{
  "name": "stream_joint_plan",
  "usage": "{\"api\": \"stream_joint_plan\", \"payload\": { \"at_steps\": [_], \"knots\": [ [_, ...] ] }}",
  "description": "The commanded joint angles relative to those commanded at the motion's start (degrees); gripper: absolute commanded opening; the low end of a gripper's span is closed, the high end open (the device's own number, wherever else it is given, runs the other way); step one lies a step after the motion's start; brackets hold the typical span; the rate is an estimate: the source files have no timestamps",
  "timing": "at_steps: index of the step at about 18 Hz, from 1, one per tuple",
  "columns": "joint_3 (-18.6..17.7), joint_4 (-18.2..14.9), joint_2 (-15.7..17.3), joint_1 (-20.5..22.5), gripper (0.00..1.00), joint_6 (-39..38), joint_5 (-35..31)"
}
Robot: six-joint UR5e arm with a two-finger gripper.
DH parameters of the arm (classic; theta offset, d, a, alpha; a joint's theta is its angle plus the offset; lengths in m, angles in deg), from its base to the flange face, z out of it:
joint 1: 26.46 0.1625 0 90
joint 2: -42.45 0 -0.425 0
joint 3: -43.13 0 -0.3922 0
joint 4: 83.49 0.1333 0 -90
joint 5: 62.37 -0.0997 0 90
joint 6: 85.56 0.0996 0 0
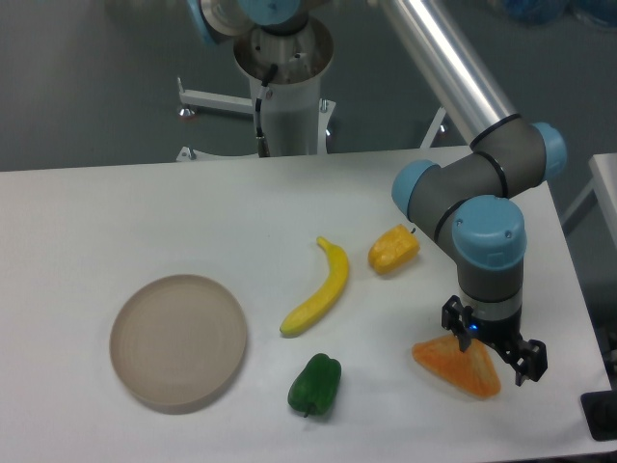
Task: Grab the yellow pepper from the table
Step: 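Move the gripper from the orange triangle over to the yellow pepper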
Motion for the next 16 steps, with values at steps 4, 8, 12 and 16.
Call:
{"api": "stream_joint_plan", "payload": {
  "at_steps": [4,8,12,16],
  "knots": [
    [-0.53,0.00,0.35,0.00,1.00,0.00,0.00],
    [-1.40,-0.17,1.05,-0.09,1.00,-0.09,-0.44],
    [-6.84,-0.70,4.91,-0.09,1.00,0.35,-0.44],
    [-14.57,-1.49,9.92,0.00,1.00,0.70,-0.44]
  ]
}}
